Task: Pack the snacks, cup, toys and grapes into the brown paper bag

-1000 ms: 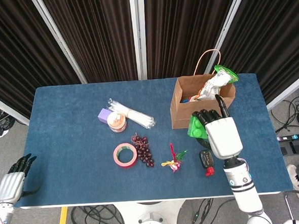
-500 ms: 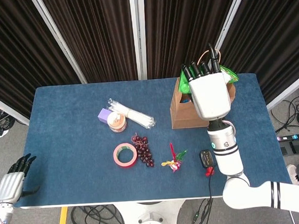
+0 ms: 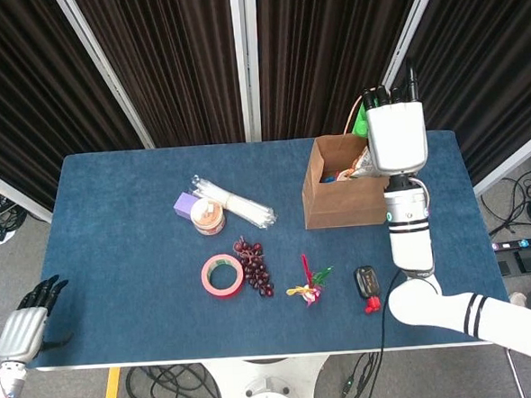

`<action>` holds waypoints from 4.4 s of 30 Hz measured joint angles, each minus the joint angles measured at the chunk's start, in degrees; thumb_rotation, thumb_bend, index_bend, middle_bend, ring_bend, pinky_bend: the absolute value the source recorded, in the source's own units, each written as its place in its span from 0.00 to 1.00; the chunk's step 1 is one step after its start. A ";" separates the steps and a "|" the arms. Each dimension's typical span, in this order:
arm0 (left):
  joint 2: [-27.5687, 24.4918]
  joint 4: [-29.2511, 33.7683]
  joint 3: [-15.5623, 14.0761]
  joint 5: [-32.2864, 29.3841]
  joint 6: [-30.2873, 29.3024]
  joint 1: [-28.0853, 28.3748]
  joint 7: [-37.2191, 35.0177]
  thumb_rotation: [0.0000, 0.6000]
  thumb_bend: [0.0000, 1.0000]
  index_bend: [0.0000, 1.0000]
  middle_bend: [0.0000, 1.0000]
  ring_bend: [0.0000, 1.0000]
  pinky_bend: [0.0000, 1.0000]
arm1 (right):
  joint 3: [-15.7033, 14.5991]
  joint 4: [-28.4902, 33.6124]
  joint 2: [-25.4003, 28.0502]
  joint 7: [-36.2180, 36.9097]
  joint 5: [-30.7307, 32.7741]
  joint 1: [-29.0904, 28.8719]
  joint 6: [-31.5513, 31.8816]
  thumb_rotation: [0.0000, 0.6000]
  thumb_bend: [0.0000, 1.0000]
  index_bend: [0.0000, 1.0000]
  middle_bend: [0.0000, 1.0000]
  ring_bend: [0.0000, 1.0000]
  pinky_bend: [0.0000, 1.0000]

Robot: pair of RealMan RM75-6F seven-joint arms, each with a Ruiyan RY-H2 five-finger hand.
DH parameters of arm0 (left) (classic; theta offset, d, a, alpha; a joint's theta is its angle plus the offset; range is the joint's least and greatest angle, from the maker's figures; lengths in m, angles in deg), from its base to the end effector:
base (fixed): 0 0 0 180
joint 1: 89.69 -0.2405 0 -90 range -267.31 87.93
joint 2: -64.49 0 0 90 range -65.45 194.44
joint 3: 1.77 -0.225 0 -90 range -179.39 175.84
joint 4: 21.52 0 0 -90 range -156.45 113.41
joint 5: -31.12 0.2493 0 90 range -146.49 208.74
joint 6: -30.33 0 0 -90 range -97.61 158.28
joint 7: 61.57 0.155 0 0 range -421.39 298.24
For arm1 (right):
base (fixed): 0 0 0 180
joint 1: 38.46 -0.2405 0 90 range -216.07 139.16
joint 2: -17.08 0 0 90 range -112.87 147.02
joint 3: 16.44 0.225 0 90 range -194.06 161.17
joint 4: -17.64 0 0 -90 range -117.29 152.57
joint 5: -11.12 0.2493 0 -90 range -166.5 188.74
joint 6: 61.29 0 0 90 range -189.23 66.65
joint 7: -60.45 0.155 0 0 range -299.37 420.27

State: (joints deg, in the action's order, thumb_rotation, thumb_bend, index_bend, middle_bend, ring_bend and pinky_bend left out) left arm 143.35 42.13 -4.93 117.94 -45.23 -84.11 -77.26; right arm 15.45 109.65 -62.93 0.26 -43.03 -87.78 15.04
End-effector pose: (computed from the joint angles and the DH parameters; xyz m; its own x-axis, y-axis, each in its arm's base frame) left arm -0.3890 0.1743 0.0528 0.3653 0.2430 0.8986 0.9243 0.0203 -0.3812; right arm -0.0207 -0.4172 0.1151 0.6669 0.3992 0.6291 -0.6935 0.0239 0.7200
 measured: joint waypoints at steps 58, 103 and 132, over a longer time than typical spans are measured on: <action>0.08 0.03 0.19 0.01 -0.54 -0.07 -0.22 1.00 0.23 0.14 0.13 0.03 0.17 | -15.18 31.30 22.48 20.41 -7.12 1.24 -13.32 1.00 0.00 0.29 0.36 0.23 0.00; 3.90 -4.35 3.49 1.21 -7.20 0.83 2.14 1.00 0.23 0.14 0.13 0.03 0.17 | -44.56 -18.25 15.97 57.14 -65.58 13.00 -10.43 1.00 0.00 0.20 0.22 0.10 0.00; 7.65 -12.04 3.27 1.23 -7.88 0.92 2.62 1.00 0.23 0.14 0.13 0.03 0.17 | -47.85 -44.46 -0.76 71.45 -67.43 6.42 -7.04 1.00 0.00 0.19 0.19 0.07 0.00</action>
State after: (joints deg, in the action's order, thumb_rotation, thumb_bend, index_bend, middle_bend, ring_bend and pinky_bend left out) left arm 151.00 30.09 -1.66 119.17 -53.11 -83.19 -74.63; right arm -32.41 65.20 -63.69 71.70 -110.46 -81.36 8.00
